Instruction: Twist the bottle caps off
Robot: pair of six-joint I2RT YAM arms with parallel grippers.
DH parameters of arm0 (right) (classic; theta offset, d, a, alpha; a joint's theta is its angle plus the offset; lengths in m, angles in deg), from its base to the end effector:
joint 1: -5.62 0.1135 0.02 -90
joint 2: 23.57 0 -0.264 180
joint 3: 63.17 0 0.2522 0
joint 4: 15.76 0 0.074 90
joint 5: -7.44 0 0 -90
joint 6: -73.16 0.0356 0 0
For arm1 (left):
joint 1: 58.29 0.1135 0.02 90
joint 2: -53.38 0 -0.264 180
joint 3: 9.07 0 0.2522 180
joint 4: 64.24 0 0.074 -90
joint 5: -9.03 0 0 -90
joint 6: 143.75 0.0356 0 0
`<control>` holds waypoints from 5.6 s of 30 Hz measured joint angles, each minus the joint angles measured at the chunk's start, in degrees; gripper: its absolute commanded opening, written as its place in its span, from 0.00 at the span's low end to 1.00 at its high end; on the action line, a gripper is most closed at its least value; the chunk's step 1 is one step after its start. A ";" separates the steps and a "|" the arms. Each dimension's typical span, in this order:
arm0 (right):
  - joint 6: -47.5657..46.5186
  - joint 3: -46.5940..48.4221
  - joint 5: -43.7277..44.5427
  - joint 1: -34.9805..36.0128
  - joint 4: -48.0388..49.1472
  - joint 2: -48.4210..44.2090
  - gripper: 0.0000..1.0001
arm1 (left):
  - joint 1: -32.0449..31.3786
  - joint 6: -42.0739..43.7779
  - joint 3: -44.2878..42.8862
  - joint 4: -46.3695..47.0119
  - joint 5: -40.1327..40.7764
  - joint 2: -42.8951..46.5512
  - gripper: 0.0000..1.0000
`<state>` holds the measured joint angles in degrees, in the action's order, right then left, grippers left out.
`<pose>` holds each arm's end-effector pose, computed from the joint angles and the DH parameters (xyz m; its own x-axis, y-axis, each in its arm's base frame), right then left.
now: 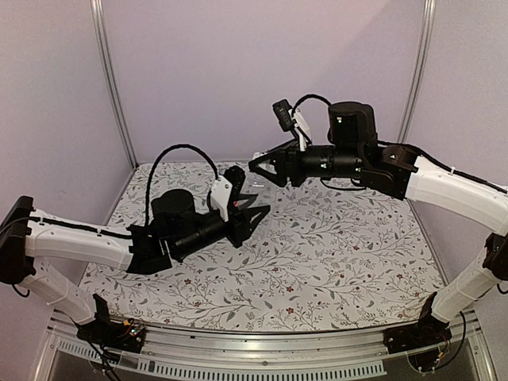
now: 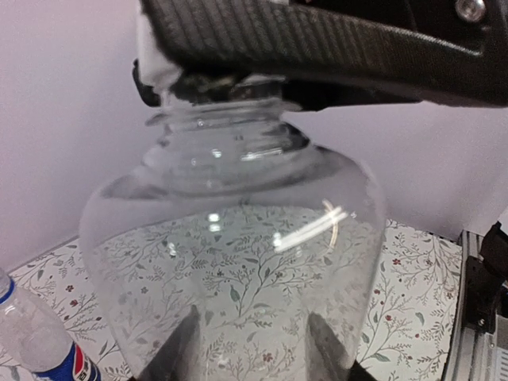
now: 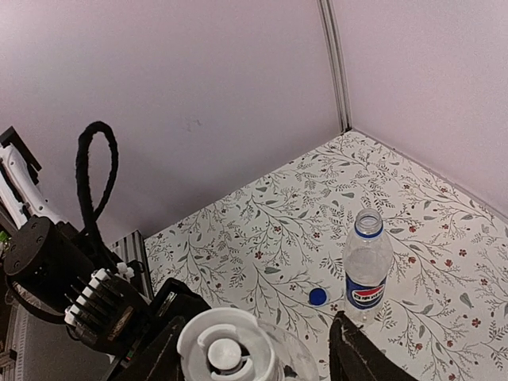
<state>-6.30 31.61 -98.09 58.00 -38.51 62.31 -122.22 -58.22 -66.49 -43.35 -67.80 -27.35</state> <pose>0.2094 0.2873 0.3899 -0.3123 -0.1165 -0.9428 -0.8796 0.4105 0.2406 0.1469 -0.2818 0.2697 -0.0789 -0.0115 -0.9968 0.7708 0.6334 -0.0683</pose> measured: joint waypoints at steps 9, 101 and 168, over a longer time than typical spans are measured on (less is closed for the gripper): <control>0.17 0.04 -1.16 0.07 0.55 0.02 0.51 | -0.04 -0.02 0.00 -0.02 0.22 0.00 0.38; 2.56 1.49 -0.07 1.99 -0.02 0.90 0.19 | 1.16 -2.78 2.56 -2.03 -5.49 3.34 0.37; -1.99 -1.05 -7.17 -1.70 2.14 -6.82 0.94 | 3.52 -5.20 4.72 2.03 -20.39 5.81 0.37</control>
<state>-8.29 30.56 -105.26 56.29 -36.37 55.49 -118.70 -63.42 -61.77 -41.31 -88.19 -21.54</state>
